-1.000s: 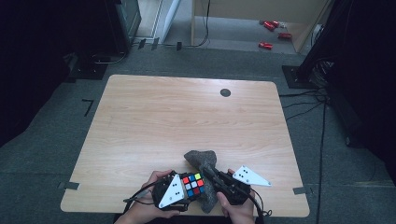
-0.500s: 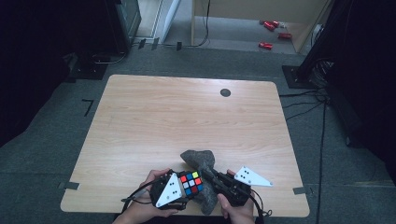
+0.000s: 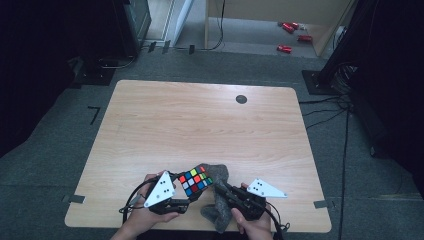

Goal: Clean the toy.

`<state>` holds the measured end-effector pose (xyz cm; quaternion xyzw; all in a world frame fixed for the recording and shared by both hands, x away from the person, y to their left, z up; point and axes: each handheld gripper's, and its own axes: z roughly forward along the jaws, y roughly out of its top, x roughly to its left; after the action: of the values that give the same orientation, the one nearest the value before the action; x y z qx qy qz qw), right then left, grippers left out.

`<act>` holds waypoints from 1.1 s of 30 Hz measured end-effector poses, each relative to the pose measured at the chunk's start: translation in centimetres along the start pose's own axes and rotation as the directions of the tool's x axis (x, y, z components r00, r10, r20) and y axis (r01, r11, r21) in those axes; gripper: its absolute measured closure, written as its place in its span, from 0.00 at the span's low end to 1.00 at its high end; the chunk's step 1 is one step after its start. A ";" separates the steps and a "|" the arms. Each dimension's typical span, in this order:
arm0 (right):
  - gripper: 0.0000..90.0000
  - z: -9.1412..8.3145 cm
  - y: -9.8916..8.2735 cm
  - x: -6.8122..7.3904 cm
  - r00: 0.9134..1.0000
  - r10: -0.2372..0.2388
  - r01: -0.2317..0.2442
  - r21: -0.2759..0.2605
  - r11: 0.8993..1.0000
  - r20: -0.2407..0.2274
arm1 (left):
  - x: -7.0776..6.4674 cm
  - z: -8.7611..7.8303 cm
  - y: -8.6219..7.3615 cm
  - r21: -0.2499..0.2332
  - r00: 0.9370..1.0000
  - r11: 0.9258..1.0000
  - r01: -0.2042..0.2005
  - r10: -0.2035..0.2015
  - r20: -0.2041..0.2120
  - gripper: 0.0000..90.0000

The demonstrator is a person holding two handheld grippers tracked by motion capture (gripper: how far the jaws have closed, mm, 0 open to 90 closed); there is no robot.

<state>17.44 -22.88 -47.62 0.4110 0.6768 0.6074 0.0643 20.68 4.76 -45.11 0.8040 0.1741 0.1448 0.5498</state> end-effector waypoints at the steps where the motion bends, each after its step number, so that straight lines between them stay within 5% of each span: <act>1: 0.87 0.2 -0.2 0.2 1.000 -0.014 0.014 0.009 1.000 -0.020 | 0.3 -0.2 0.1 -0.009 1.000 1.000 0.013 -0.013 0.006 0.39; 8: 0.87 1.3 -1.0 1.5 0.991 -0.102 0.106 0.048 0.993 -0.082 | 0.2 -0.1 0.0 -0.003 0.999 1.000 0.013 -0.013 0.031 0.39; 16: 0.87 0.0 -0.1 0.3 0.996 -0.069 0.067 -0.033 0.997 -0.048 | 0.1 0.0 -0.1 0.004 0.999 1.000 0.012 -0.012 0.052 0.39; 26: 0.87 1.2 -1.0 1.6 0.984 -0.151 0.154 0.030 0.988 -0.094 | 0.1 0.0 0.0 -0.011 0.998 1.000 0.023 -0.022 0.053 0.39; 33: 0.87 0.5 -0.5 0.7 0.990 -0.132 0.131 -0.019 0.991 -0.057 | 0.2 -0.1 -0.2 -0.004 0.999 1.000 0.018 -0.017 0.042 0.39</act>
<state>17.04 -22.04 -47.87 0.3471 0.6994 0.6186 0.0877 20.79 4.99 -45.26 0.8042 0.1693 0.1235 0.5562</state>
